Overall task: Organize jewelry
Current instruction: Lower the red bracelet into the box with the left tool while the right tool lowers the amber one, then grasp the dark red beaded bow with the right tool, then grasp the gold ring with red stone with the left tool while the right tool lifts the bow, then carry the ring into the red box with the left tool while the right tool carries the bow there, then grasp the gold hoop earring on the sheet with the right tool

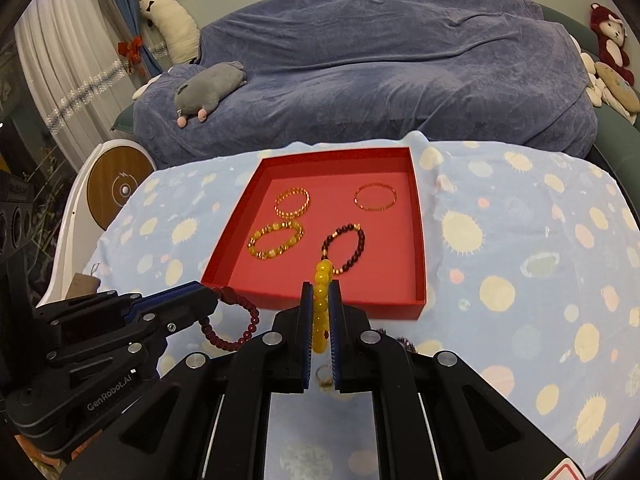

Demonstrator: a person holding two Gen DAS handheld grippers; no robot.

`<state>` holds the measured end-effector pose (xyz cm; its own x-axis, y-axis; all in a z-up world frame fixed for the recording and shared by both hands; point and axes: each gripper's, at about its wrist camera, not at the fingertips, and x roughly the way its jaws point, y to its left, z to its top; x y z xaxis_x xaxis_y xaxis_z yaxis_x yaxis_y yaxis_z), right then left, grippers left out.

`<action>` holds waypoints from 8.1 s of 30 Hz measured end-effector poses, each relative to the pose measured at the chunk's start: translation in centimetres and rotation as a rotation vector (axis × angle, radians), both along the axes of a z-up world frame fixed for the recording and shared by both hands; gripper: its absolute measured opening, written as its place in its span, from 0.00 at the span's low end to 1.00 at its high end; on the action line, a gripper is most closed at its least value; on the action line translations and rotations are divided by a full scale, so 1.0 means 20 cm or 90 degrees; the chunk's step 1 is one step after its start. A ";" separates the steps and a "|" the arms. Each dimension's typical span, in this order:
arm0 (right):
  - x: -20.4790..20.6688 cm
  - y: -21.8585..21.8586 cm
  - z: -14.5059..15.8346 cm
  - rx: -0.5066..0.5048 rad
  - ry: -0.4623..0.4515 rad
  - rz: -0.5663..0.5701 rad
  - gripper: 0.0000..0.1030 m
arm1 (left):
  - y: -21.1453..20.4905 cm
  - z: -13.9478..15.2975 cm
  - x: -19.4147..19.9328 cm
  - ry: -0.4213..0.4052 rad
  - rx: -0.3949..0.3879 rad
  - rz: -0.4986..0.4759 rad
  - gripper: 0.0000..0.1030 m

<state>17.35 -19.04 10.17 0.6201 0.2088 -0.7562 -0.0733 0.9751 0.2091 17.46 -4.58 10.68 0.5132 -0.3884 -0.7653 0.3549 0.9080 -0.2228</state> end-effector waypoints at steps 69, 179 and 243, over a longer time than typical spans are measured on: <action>-0.08 -0.14 -0.54 -0.038 0.119 -0.069 0.30 | 0.08 -0.52 -0.16 0.062 0.106 0.094 0.43; 0.77 -0.07 -0.42 0.006 0.082 -0.035 0.03 | -0.13 -0.44 0.83 0.045 0.114 0.066 0.14; -0.09 -0.01 0.03 -0.006 0.000 -0.072 0.28 | -0.03 0.03 0.00 -0.052 0.129 0.081 0.49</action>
<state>15.54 -19.15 10.78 0.6389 0.1304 -0.7582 0.0375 0.9791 0.2000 17.47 -5.26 11.36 0.6118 -0.1595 -0.7748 0.2436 0.9699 -0.0074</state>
